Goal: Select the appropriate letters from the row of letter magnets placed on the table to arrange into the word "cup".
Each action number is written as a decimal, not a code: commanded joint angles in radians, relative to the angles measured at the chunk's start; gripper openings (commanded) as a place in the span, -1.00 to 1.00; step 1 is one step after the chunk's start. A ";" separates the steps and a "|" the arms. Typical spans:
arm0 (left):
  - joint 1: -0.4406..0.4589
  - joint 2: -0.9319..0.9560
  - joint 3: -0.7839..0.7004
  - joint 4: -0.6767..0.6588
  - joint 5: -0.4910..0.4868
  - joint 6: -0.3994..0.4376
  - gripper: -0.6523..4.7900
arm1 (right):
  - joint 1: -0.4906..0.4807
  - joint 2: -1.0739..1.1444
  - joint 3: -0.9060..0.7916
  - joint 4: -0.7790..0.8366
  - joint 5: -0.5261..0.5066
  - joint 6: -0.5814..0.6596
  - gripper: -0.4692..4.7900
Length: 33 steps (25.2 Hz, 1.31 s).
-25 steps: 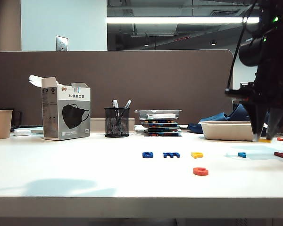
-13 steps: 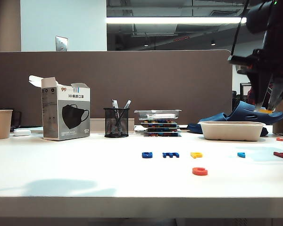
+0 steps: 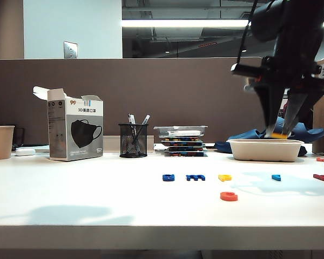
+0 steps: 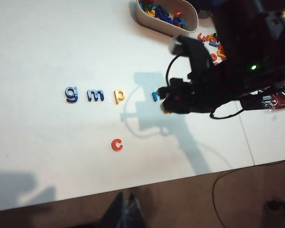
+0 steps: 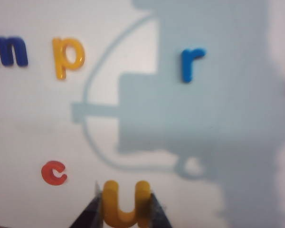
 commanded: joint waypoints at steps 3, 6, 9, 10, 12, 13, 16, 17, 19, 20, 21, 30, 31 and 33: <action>0.000 -0.002 0.004 0.000 -0.006 0.005 -0.78 | 0.081 -0.006 -0.068 0.057 0.002 0.063 -0.38; 0.000 -0.002 0.004 0.000 -0.006 0.005 -0.78 | 0.128 -0.006 -0.119 0.098 0.003 0.097 -0.38; 0.000 -0.002 0.004 0.000 -0.006 0.005 -0.78 | 0.163 -0.006 -0.180 0.153 0.001 0.134 -0.38; 0.000 -0.002 0.004 0.000 -0.006 0.005 -0.78 | 0.169 -0.006 -0.192 0.166 0.005 0.140 -0.38; 0.000 -0.002 0.004 0.000 -0.006 0.005 -0.78 | 0.171 -0.005 -0.211 0.186 0.005 0.151 -0.38; 0.000 -0.002 0.004 0.000 -0.006 0.005 -0.78 | 0.171 -0.005 -0.221 0.196 0.014 0.155 -0.38; 0.000 -0.002 0.004 0.000 -0.007 0.005 -0.78 | 0.171 -0.005 -0.251 0.212 0.026 0.161 -0.38; 0.000 -0.002 0.004 0.000 -0.006 0.005 -0.78 | 0.171 -0.004 -0.265 0.226 0.027 0.161 -0.38; 0.000 -0.002 0.004 0.000 -0.006 0.005 -0.78 | 0.171 -0.003 -0.303 0.259 0.026 0.162 -0.38; 0.000 -0.002 0.004 0.000 -0.006 0.005 -0.78 | 0.171 -0.003 -0.315 0.269 0.027 0.163 -0.38; 0.000 -0.002 0.004 0.000 -0.006 0.005 -0.78 | 0.171 -0.003 -0.329 0.279 0.027 0.166 -0.38; 0.000 -0.002 0.004 0.000 -0.006 0.005 -0.78 | 0.171 -0.003 -0.334 0.318 0.030 0.165 -0.38; 0.000 -0.002 0.004 0.000 -0.006 0.005 -0.78 | 0.171 -0.003 -0.334 0.318 0.029 0.165 -0.38; 0.000 -0.002 0.004 0.000 -0.006 0.005 -0.78 | 0.171 -0.003 -0.334 0.317 0.030 0.165 -0.38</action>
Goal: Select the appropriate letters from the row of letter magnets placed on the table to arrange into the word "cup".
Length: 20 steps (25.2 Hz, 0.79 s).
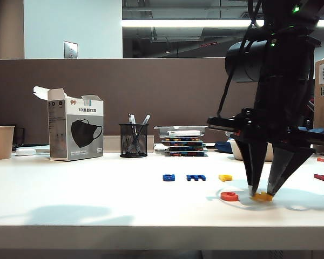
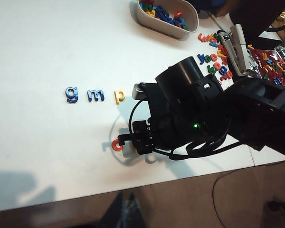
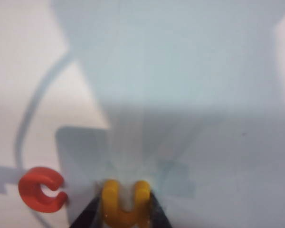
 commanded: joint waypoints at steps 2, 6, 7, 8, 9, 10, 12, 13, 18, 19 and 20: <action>0.000 -0.002 0.004 0.000 -0.006 0.005 -0.78 | 0.001 0.003 -0.002 0.002 0.004 0.004 -0.38; 0.000 -0.002 0.004 0.000 -0.006 0.005 -0.78 | 0.000 0.003 -0.002 -0.006 0.005 0.005 -0.38; 0.000 -0.002 0.004 0.000 -0.006 0.005 -0.78 | 0.000 0.003 -0.002 -0.005 0.005 0.005 -0.38; 0.000 -0.002 0.004 0.000 -0.006 0.005 -0.78 | 0.000 0.003 -0.002 -0.005 0.005 0.005 -0.37; 0.000 -0.002 0.004 0.000 -0.006 0.005 -0.78 | 0.000 0.003 -0.002 -0.005 0.005 0.005 -0.37; 0.000 -0.002 0.004 0.000 -0.006 0.005 -0.78 | 0.000 0.003 -0.002 -0.005 0.005 0.005 -0.36; 0.000 -0.002 0.004 0.000 -0.006 0.005 -0.78 | 0.000 0.003 -0.002 -0.005 0.005 0.005 -0.19; 0.000 -0.002 0.004 0.000 -0.006 0.005 -0.78 | 0.000 0.003 -0.002 -0.005 0.005 0.006 -0.16; 0.000 -0.002 0.004 0.000 -0.006 0.005 -0.78 | 0.000 0.003 -0.002 -0.004 0.005 0.006 -0.12; 0.000 -0.002 0.004 0.000 -0.006 0.005 -0.78 | 0.000 0.003 -0.002 -0.004 0.005 0.006 -0.10; 0.000 -0.002 0.004 0.000 -0.006 0.005 -0.78 | 0.000 0.003 -0.002 -0.004 0.005 0.006 -0.03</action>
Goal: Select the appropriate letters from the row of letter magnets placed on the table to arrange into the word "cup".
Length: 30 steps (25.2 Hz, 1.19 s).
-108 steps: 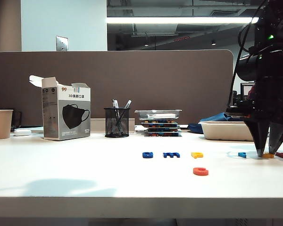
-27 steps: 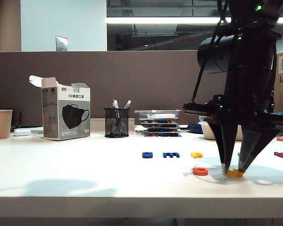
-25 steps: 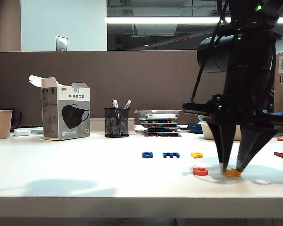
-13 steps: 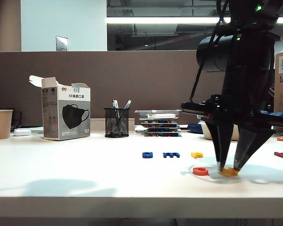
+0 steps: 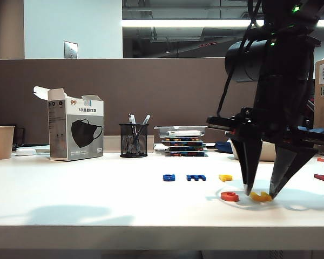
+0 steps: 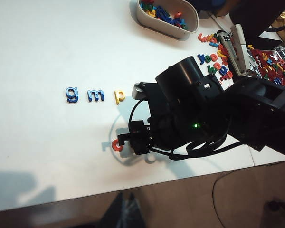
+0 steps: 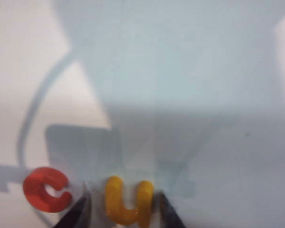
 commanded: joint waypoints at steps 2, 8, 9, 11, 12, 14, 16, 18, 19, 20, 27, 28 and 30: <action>0.000 -0.002 0.004 0.000 -0.006 0.005 -0.78 | 0.000 0.003 -0.002 -0.005 0.005 0.002 -0.01; 0.000 -0.002 0.004 0.000 -0.006 0.005 -0.78 | 0.000 0.002 0.006 -0.012 0.002 0.001 -0.01; 0.000 -0.002 0.004 0.000 -0.006 0.005 -0.78 | 0.000 0.002 0.015 -0.019 0.002 0.002 -0.02; 0.000 -0.002 0.004 0.000 -0.006 0.005 -0.78 | 0.000 0.003 0.047 -0.036 0.002 0.001 -0.02; 0.000 -0.002 0.004 0.000 -0.006 0.005 -0.78 | 0.000 0.003 0.063 -0.046 0.003 0.001 -0.02; 0.000 -0.002 0.004 0.000 -0.006 0.005 -0.78 | -0.001 0.002 0.093 -0.059 0.002 -0.001 -0.02; 0.000 -0.002 0.004 0.000 -0.006 0.005 -0.78 | 0.000 0.003 0.118 -0.069 0.002 -0.002 -0.02; 0.000 -0.002 0.004 0.000 -0.006 0.005 -0.78 | -0.001 0.002 0.154 -0.084 0.003 -0.007 -0.02; 0.000 -0.002 0.004 0.000 -0.006 0.005 -0.78 | -0.002 0.003 0.167 -0.090 0.003 -0.007 -0.02; 0.000 -0.002 0.004 0.000 -0.006 0.005 -0.78 | -0.002 0.003 0.187 -0.101 0.005 -0.007 -0.02; 0.000 -0.002 0.004 0.000 -0.006 0.005 -0.78 | -0.002 0.003 0.321 -0.169 0.020 -0.007 -0.02; 0.000 -0.002 0.004 0.000 -0.006 0.005 -0.78 | -0.002 0.003 0.345 -0.181 0.028 -0.007 -0.02; 0.000 -0.002 0.004 0.000 -0.006 0.005 -0.78 | -0.002 0.005 0.374 -0.192 0.040 -0.007 -0.02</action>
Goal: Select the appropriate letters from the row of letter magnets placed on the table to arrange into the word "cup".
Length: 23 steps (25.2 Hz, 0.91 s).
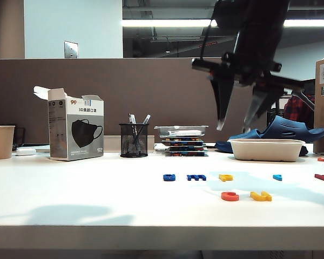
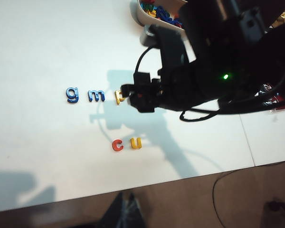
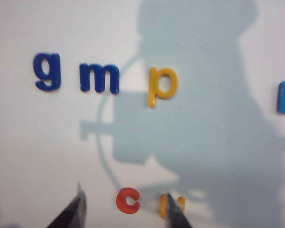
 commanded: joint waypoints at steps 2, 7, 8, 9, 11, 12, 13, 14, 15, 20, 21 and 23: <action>0.000 -0.002 0.004 0.001 -0.006 0.005 -0.78 | 0.001 0.003 0.084 -0.021 0.023 -0.003 -0.01; 0.000 -0.002 0.004 0.000 -0.006 0.005 -0.78 | 0.001 0.072 0.198 -0.089 0.026 -0.026 0.32; 0.000 -0.002 0.004 0.000 -0.006 0.005 -0.78 | 0.001 0.087 0.215 -0.101 0.031 -0.027 0.32; 0.000 -0.002 0.004 0.000 -0.006 0.005 -0.78 | 0.001 0.114 0.245 -0.121 0.040 -0.032 0.32; 0.000 -0.002 0.004 0.000 -0.006 0.005 -0.78 | 0.001 0.141 0.269 -0.132 0.049 -0.047 0.32; 0.000 -0.002 0.004 0.000 -0.007 0.005 -0.78 | 0.001 0.153 0.275 -0.133 0.055 -0.048 0.32; 0.000 -0.002 0.004 0.000 -0.006 0.005 -0.78 | 0.001 0.160 0.277 -0.131 0.065 -0.048 0.32; 0.000 -0.002 0.004 0.000 -0.006 0.005 -0.78 | 0.001 0.168 0.277 -0.131 0.074 -0.048 0.32; 0.000 -0.002 0.004 0.000 -0.006 0.005 -0.78 | 0.001 0.176 0.277 -0.130 0.080 -0.052 0.32; 0.000 -0.002 0.004 0.000 -0.006 0.005 -0.78 | 0.000 0.233 0.276 -0.134 0.080 -0.059 0.32; 0.000 -0.002 0.004 0.000 -0.006 0.005 -0.78 | 0.000 0.246 0.276 -0.131 0.080 -0.073 0.32; 0.000 -0.002 0.004 0.000 -0.006 0.005 -0.78 | 0.000 0.266 0.276 -0.123 0.081 -0.083 0.32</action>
